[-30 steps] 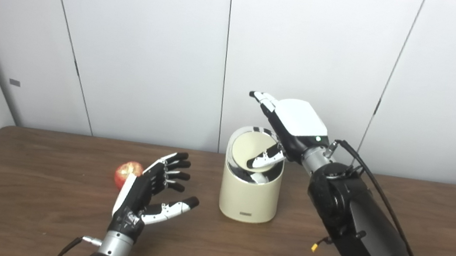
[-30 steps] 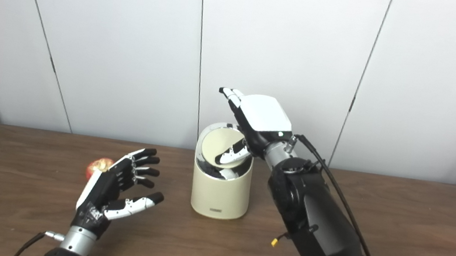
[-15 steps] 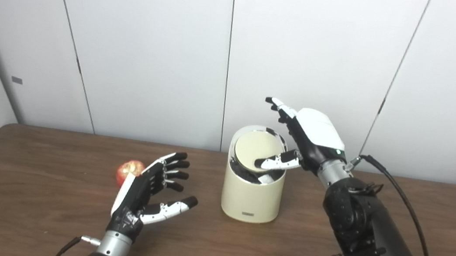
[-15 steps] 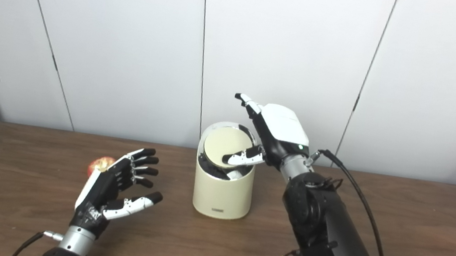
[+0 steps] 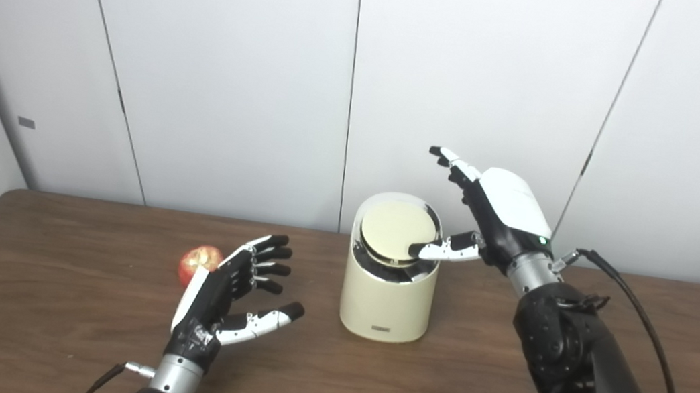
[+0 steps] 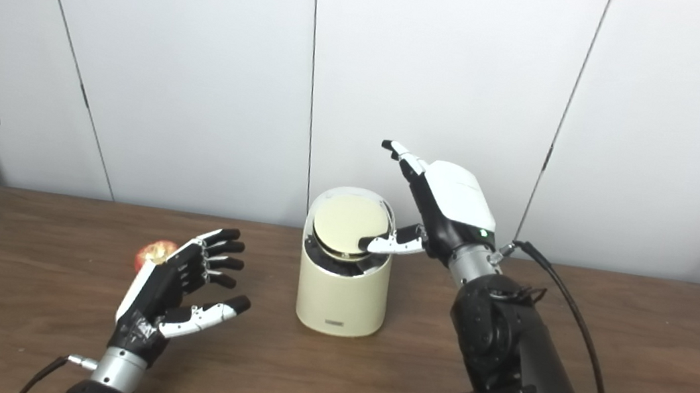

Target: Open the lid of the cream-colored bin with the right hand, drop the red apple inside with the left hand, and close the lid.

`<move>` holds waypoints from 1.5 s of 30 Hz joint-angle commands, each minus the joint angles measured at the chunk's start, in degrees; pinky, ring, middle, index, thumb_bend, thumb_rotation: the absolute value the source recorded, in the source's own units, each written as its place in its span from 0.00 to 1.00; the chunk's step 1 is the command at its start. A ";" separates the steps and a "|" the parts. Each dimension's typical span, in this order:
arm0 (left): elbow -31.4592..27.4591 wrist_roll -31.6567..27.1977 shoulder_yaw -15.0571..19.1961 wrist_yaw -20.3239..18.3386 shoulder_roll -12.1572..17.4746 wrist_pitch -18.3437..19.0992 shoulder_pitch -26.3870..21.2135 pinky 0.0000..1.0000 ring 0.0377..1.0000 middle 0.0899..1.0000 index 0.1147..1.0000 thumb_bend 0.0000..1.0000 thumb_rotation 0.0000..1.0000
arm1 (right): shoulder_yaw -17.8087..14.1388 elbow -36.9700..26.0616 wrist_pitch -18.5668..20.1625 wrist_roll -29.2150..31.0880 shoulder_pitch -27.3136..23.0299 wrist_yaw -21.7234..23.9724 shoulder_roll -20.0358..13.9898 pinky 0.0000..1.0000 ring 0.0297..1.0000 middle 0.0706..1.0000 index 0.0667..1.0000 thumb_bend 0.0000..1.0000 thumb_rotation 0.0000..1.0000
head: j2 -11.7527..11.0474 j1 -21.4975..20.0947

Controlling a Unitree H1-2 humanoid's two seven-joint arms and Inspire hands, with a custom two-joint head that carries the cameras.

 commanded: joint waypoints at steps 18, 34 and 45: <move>-1.92 -1.17 0.49 -0.61 0.43 -0.81 -1.39 0.63 0.71 0.77 0.80 0.73 0.12 | -11.06 -11.95 -9.79 11.43 13.06 -8.78 -2.11 0.63 0.77 0.83 0.86 0.79 0.05 | 0.44 0.00; -2.70 -1.26 0.80 -1.74 0.97 -0.35 -0.67 0.64 0.72 0.78 0.81 0.72 0.11 | -11.43 0.80 -26.16 17.85 22.73 -17.09 1.82 0.67 0.78 0.84 0.85 0.79 0.22 | 0.59 -0.08; -3.29 -1.53 2.62 0.17 0.62 -5.33 0.22 0.59 0.68 0.75 0.78 0.70 0.07 | -12.03 4.57 -29.84 19.50 24.07 -18.95 3.35 0.69 0.80 0.87 0.87 0.81 0.20 | -0.54 0.63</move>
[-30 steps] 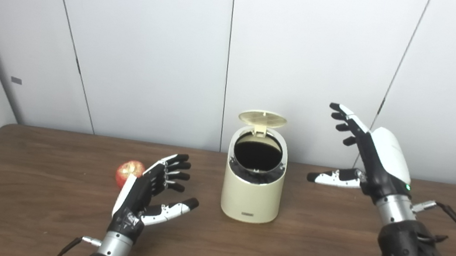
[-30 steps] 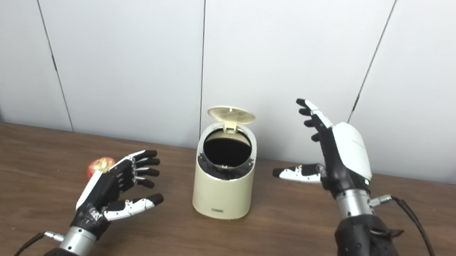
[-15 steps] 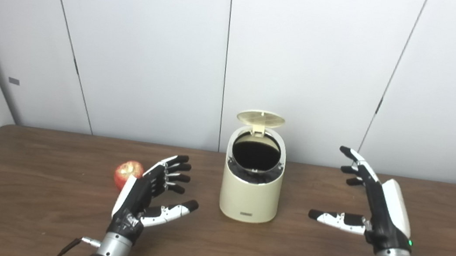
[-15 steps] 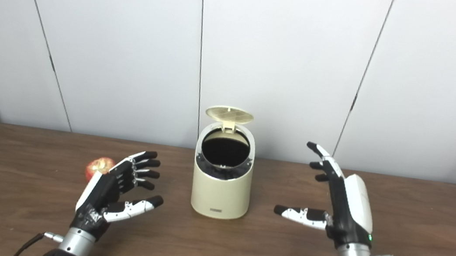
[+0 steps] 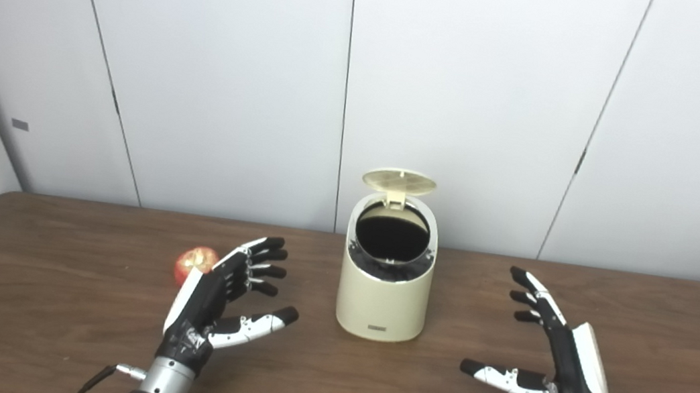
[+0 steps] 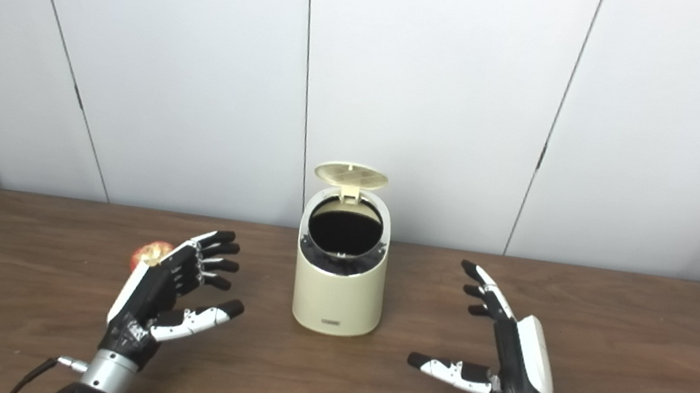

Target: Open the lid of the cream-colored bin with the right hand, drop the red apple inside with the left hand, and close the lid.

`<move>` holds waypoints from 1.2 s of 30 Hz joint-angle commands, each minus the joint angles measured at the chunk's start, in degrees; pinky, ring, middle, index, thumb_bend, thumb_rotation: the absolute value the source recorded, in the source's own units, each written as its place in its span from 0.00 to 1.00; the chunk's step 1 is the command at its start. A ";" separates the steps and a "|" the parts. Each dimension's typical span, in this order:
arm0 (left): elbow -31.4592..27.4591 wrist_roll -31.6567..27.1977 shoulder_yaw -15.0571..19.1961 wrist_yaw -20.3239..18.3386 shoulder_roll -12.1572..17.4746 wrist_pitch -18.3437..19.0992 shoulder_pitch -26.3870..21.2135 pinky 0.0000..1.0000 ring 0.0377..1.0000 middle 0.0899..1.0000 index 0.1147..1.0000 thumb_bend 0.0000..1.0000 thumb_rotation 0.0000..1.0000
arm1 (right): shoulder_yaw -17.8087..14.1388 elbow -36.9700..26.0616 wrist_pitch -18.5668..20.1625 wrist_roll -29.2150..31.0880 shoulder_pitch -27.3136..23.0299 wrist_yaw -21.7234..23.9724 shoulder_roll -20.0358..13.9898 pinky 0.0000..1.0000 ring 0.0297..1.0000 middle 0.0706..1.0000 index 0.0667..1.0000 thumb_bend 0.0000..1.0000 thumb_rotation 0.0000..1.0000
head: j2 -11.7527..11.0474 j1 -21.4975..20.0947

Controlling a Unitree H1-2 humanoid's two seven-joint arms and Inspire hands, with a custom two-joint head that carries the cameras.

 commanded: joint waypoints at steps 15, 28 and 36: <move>-7.17 15.37 7.49 11.82 3.61 -2.61 -1.41 0.65 0.75 0.77 0.76 0.78 0.12 | -3.00 2.68 -6.73 1.98 -1.61 -1.65 -2.98 0.70 0.79 0.85 0.87 0.79 0.10 | -1.64 11.42; -2.36 18.22 9.61 17.08 5.90 2.31 -3.29 0.97 0.93 0.88 0.85 0.79 0.23 | -3.34 -6.89 1.45 3.31 0.06 2.89 -2.24 0.70 0.78 0.84 0.85 0.79 0.00 | -1.69 14.29; 2.30 21.08 6.87 16.21 7.75 7.69 -4.41 0.95 0.98 0.95 0.92 0.86 0.27 | -3.24 -10.54 4.34 3.15 0.56 4.33 -1.52 0.69 0.78 0.83 0.84 0.80 0.00 | -1.47 14.24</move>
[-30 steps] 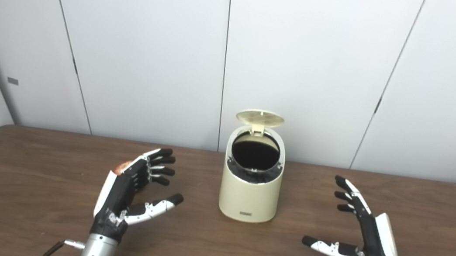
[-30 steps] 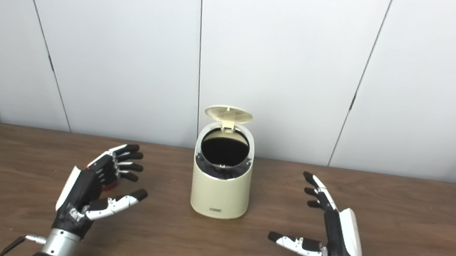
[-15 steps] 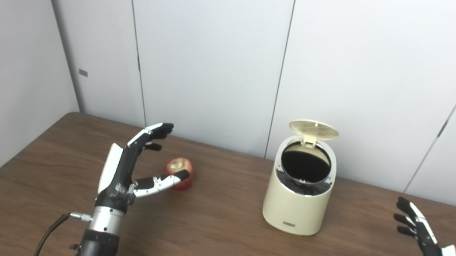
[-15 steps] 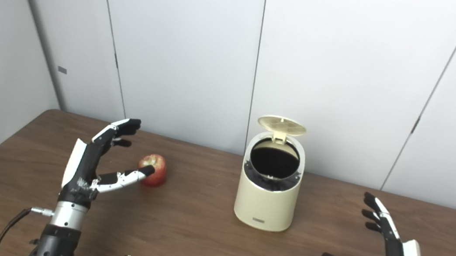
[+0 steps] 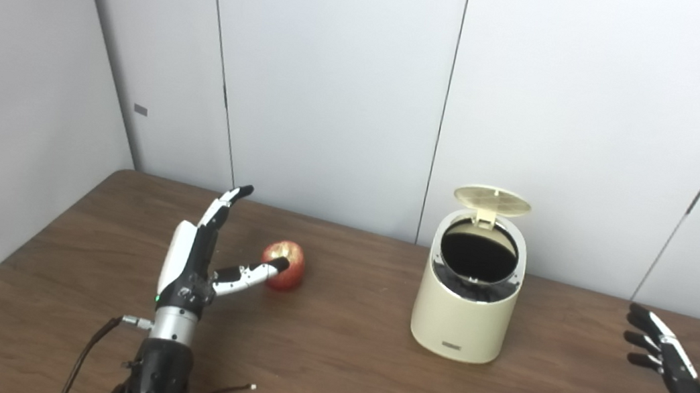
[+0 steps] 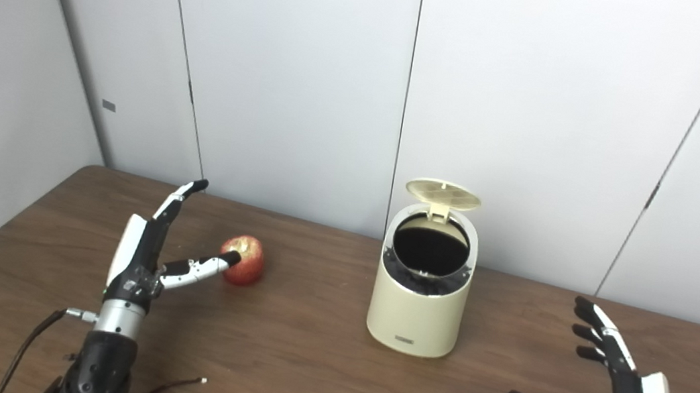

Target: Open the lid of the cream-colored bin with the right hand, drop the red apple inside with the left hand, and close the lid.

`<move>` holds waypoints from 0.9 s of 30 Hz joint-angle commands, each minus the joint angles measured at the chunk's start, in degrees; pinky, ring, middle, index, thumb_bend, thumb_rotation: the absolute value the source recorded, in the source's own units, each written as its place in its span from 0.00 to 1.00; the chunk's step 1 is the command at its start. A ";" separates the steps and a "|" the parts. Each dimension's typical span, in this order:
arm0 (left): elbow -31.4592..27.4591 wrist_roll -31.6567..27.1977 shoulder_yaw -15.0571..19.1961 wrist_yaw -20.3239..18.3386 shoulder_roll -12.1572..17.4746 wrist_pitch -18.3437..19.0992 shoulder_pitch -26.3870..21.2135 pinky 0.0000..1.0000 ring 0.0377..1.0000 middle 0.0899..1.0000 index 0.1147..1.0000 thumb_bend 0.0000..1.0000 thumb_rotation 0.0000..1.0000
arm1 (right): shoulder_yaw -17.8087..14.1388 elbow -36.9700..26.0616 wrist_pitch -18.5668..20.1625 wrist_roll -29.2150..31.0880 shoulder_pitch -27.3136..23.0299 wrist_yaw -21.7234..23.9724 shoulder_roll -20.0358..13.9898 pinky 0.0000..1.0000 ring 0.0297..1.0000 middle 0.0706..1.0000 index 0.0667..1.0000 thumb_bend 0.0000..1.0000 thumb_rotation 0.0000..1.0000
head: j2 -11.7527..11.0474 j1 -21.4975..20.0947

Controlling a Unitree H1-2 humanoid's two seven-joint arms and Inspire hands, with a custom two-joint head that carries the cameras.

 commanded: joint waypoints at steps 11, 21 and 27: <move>7.54 0.44 -4.06 -2.41 4.00 6.17 -5.87 0.96 1.00 0.95 0.97 0.95 0.30 | -0.19 -5.86 2.73 -0.68 -0.69 0.48 0.29 0.66 0.77 0.82 0.83 0.80 0.00 | 0.52 -1.08; 16.36 0.44 -6.19 -0.02 4.01 4.94 -8.66 0.92 1.00 0.94 0.96 0.92 0.28 | 0.09 -10.49 6.58 -1.45 -0.13 2.06 1.05 0.62 0.75 0.81 0.81 0.80 0.00 | 1.18 -1.25; 19.81 0.62 -7.78 0.90 3.70 4.13 -9.45 0.89 0.98 0.90 0.94 0.94 0.30 | 0.25 -11.96 7.99 -2.14 0.08 2.52 1.42 0.60 0.74 0.80 0.80 0.81 0.00 | 1.54 -1.40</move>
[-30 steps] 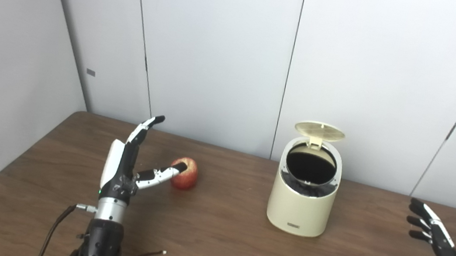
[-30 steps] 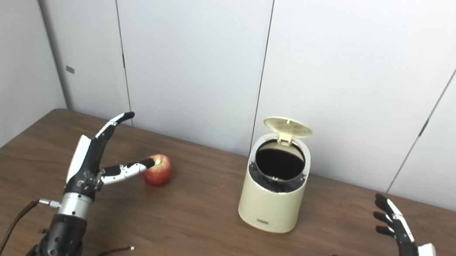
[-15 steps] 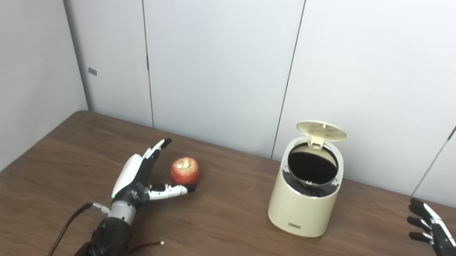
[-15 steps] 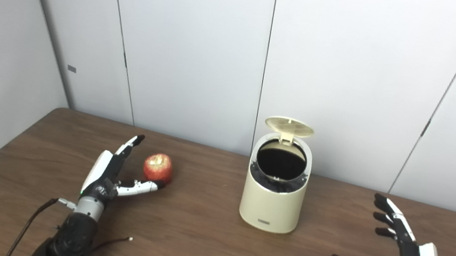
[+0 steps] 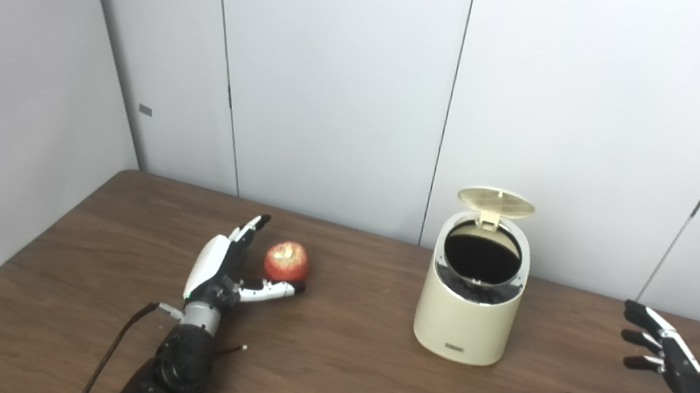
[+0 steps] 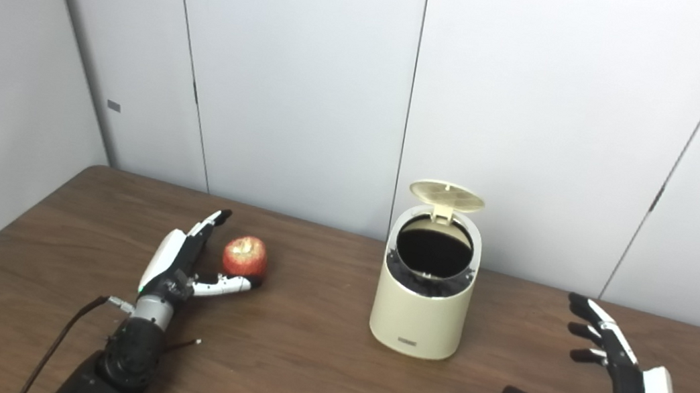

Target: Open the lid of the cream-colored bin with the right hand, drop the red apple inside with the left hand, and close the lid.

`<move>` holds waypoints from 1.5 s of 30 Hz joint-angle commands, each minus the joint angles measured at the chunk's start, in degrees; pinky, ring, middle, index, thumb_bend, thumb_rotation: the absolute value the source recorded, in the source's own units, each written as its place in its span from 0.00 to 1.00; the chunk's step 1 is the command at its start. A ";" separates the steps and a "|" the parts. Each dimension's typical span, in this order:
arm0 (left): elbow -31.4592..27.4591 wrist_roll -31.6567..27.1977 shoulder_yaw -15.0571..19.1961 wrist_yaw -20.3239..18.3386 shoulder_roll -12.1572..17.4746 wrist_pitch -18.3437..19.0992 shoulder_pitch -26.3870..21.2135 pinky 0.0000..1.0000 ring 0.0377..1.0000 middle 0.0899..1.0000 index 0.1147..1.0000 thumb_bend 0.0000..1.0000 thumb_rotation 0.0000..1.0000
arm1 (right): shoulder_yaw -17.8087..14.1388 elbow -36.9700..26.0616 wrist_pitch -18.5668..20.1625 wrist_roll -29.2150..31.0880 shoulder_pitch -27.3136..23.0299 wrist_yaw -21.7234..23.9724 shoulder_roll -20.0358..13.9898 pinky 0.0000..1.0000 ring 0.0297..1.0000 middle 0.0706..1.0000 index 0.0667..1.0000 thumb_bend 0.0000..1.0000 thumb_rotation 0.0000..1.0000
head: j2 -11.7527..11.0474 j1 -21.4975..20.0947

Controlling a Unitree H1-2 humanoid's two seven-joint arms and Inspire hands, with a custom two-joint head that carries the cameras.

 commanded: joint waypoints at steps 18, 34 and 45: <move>2.24 -1.69 -3.94 -1.06 0.04 -2.97 -0.32 0.84 0.79 0.70 0.71 0.80 0.14 | 0.27 -5.74 2.68 -0.31 -1.74 0.72 0.88 0.61 0.74 0.81 0.81 0.79 0.00 | 1.13 -0.44; 2.65 4.77 -7.34 3.08 1.76 -0.77 0.64 0.60 0.61 0.45 0.41 0.52 0.00 | -0.02 -5.67 2.89 -0.41 -2.17 0.63 0.96 0.61 0.75 0.80 0.81 0.79 0.00 | 1.89 -0.16; 1.13 4.94 -7.01 5.97 1.09 -3.44 1.11 0.57 0.59 0.43 0.42 0.52 0.00 | 0.41 -3.21 0.47 -1.75 -2.25 -0.82 0.81 0.61 0.74 0.79 0.80 0.80 0.00 | 0.90 -1.21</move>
